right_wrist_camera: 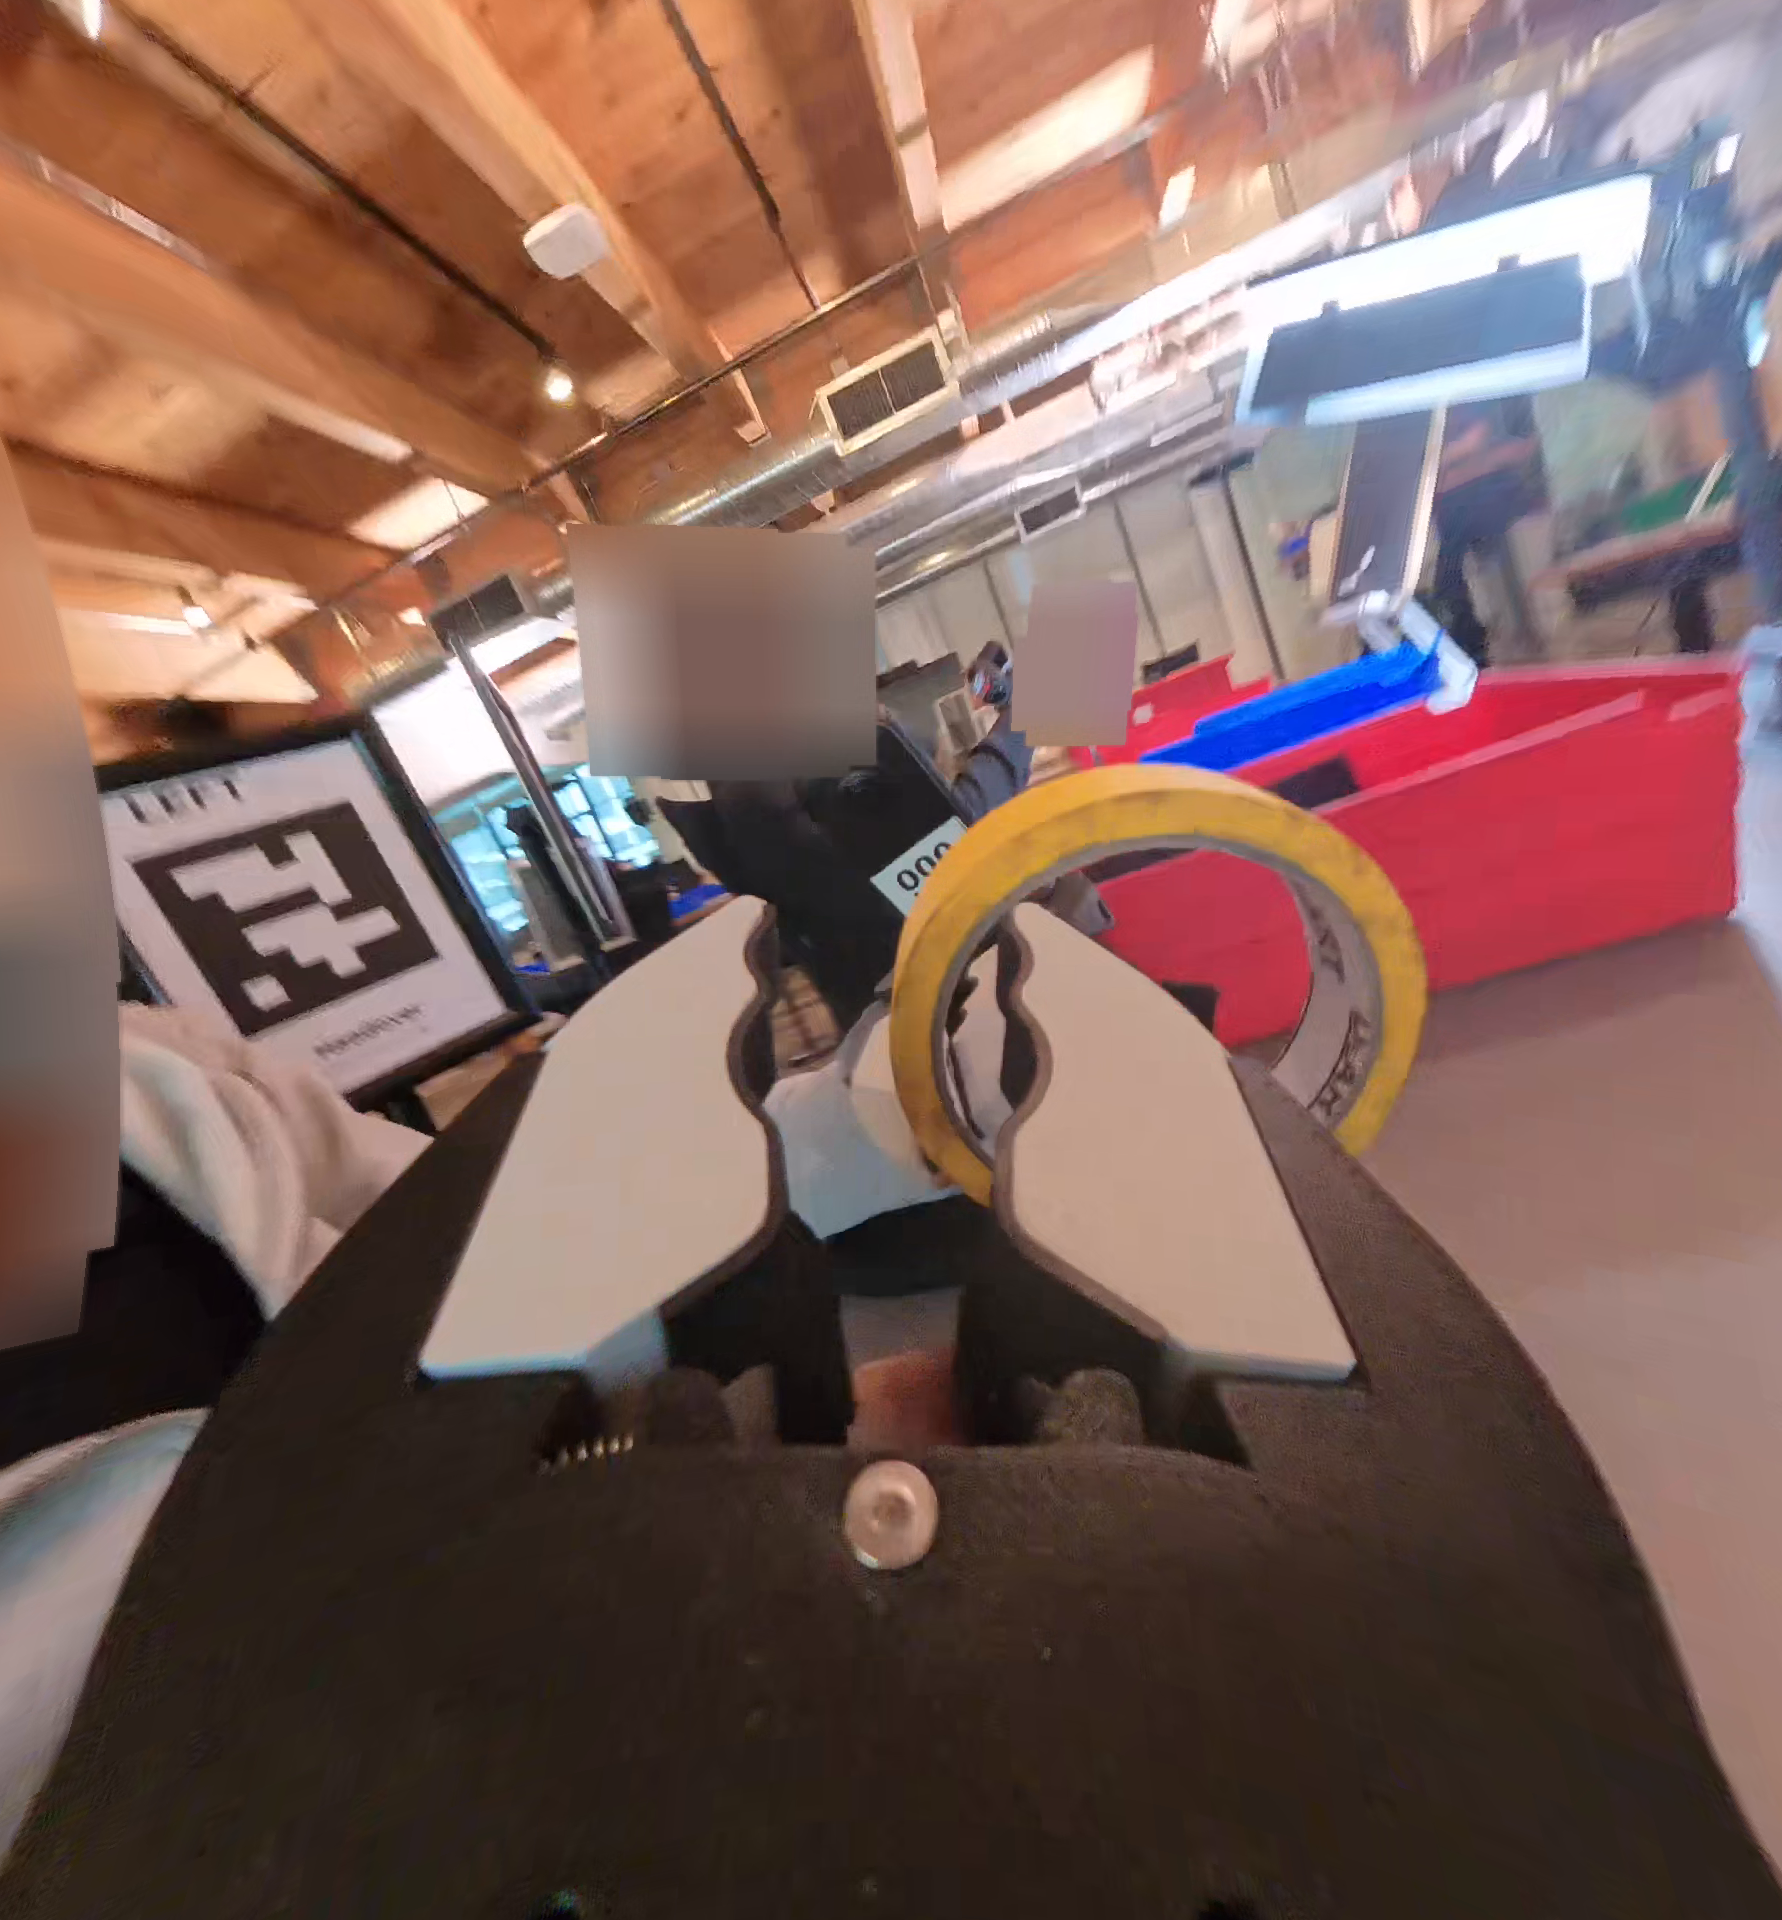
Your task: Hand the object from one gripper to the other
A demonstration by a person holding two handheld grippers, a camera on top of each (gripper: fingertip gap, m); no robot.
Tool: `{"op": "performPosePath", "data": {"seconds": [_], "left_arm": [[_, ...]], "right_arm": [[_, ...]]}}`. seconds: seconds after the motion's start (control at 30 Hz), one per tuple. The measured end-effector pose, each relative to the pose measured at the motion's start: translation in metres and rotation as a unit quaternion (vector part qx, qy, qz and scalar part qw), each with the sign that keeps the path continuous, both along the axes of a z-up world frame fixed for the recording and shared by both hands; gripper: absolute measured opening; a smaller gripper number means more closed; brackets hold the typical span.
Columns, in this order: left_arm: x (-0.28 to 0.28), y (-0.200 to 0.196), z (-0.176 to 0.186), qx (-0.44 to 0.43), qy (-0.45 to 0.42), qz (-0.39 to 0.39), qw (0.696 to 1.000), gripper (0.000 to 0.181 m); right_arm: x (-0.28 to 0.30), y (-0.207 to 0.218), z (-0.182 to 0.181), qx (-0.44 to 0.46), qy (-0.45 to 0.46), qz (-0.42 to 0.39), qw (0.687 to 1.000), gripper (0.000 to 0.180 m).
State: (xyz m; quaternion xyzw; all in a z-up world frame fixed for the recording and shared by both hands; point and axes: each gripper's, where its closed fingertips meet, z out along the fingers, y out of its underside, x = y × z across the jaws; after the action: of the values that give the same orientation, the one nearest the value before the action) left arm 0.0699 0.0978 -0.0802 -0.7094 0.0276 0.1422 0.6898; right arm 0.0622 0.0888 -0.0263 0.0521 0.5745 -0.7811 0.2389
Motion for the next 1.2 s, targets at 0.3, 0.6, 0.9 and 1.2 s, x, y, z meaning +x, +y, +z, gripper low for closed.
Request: {"op": "performPosePath", "data": {"seconds": [0.3,0.6,0.9,1.2], "left_arm": [[-0.006,0.000,-0.003,0.003,-0.033,0.016,0.999,0.020],[0.002,-0.026,0.050,0.193,-0.197,-0.070,0.959,0.031],[0.008,-0.014,0.034,0.105,-0.030,-0.031,0.994,0.010],[-0.003,-0.005,0.013,0.048,-0.034,0.009,0.998,0.016]], "right_arm": [[-0.004,-0.004,-0.014,0.047,-0.004,0.007,0.999,0.011],[0.016,-0.019,-0.037,0.087,0.388,-0.117,0.910,0.010],[0.013,-0.012,-0.020,0.049,0.192,-0.058,0.978,0.038],[0.007,-0.004,-0.011,0.033,0.088,-0.009,0.996,0.011]]}}
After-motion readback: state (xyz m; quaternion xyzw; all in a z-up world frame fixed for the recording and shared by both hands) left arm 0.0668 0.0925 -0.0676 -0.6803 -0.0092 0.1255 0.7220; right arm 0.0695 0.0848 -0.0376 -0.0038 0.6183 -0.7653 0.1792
